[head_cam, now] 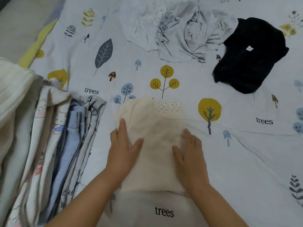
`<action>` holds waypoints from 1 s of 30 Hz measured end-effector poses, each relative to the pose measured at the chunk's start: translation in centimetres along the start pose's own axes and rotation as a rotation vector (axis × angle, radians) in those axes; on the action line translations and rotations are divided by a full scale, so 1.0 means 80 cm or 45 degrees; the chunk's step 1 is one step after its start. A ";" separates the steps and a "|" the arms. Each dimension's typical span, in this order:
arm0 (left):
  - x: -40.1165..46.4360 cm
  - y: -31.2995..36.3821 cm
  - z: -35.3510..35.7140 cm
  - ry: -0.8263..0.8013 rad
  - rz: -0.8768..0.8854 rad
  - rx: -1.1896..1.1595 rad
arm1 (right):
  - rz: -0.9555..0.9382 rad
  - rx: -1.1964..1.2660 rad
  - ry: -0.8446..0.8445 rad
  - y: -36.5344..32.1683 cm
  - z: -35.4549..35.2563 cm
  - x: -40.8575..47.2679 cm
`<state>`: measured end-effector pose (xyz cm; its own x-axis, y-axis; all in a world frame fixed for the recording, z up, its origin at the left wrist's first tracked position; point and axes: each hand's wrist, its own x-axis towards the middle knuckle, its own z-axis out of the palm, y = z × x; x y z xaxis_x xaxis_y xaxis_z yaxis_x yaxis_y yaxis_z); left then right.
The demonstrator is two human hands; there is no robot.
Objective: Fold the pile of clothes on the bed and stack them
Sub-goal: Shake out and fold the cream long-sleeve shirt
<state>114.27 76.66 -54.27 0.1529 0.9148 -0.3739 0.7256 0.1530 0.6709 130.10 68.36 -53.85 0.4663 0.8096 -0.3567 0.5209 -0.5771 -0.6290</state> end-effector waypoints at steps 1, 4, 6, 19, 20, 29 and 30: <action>0.008 0.005 -0.002 -0.024 -0.057 -0.029 | 0.083 0.081 0.000 -0.004 -0.002 0.008; 0.021 0.010 -0.008 -0.122 -0.147 -0.111 | 0.230 0.226 -0.155 -0.016 -0.004 0.026; 0.021 0.010 -0.013 -0.195 -0.149 -0.221 | 0.241 0.320 -0.267 -0.020 -0.005 0.028; -0.073 0.085 -0.102 -0.202 -0.063 -0.658 | 0.007 0.643 -0.310 -0.087 -0.098 -0.056; -0.084 0.097 -0.115 -0.179 -0.041 -0.663 | -0.018 0.659 -0.324 -0.098 -0.111 -0.064; -0.162 0.179 -0.244 0.002 0.098 -0.708 | -0.261 0.737 -0.377 -0.220 -0.200 -0.131; -0.170 0.183 -0.259 0.015 0.111 -0.710 | -0.282 0.734 -0.387 -0.231 -0.204 -0.135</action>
<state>108.95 74.22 -26.11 0.1869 0.9364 -0.2970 0.2455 0.2482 0.9371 127.09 68.53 -27.13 0.1274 0.9447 -0.3021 0.0778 -0.3132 -0.9465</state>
